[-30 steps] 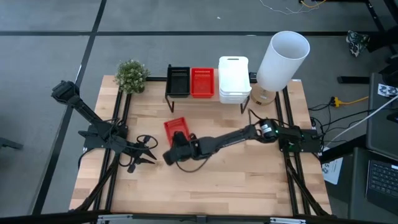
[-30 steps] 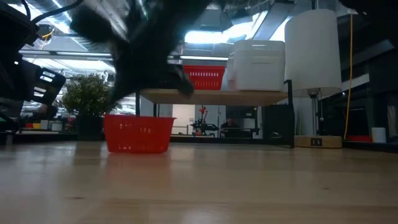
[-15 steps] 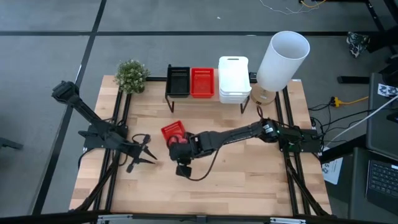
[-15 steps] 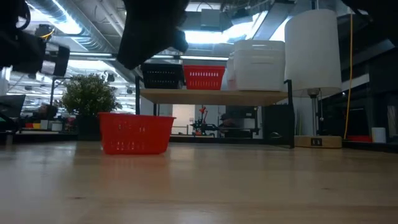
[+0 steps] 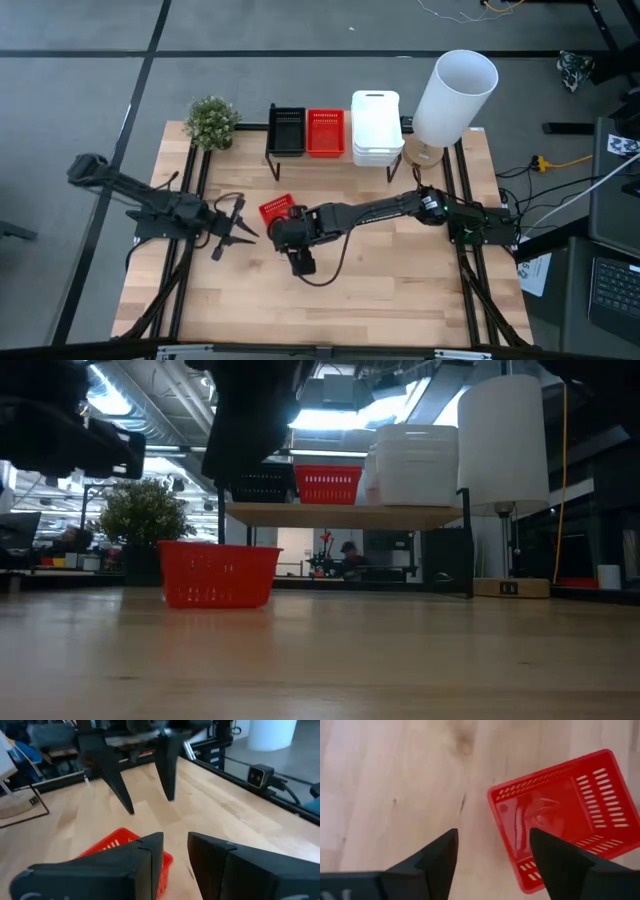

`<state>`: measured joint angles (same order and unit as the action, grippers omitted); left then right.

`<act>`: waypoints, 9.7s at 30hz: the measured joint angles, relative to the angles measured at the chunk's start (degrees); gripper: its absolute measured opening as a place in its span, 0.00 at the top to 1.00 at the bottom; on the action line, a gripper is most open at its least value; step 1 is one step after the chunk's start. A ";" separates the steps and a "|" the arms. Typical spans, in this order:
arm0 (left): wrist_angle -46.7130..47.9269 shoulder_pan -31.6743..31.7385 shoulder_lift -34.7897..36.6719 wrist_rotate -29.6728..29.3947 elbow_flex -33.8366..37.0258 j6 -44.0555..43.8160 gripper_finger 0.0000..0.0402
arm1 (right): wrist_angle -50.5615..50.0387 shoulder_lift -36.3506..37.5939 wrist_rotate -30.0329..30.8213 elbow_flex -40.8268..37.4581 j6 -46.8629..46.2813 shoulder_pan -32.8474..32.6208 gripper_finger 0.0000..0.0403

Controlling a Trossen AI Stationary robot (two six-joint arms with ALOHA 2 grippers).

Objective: Stack baskets on shelf by color
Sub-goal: Stack the red bin on top of the stacked red bins on the shelf, then return to Home Position

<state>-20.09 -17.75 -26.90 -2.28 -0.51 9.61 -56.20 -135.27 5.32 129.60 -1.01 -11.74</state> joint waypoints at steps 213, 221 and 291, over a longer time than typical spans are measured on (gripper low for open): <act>30.31 6.48 24.18 -2.78 -3.67 -8.99 0.83 | -14.06 18.67 11.51 -3.05 8.35 23.93 0.69; 30.31 6.48 24.18 -2.77 -3.67 -8.99 0.83 | -18.91 18.67 -0.53 -3.96 5.82 21.22 0.69; 30.31 6.47 24.18 -2.77 -3.66 -8.98 0.83 | 68.44 102.16 0.21 -121.89 -13.55 2.30 0.69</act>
<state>10.22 -11.28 -2.72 -5.05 -4.18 0.62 12.24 -33.11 5.54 7.71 -14.55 -9.43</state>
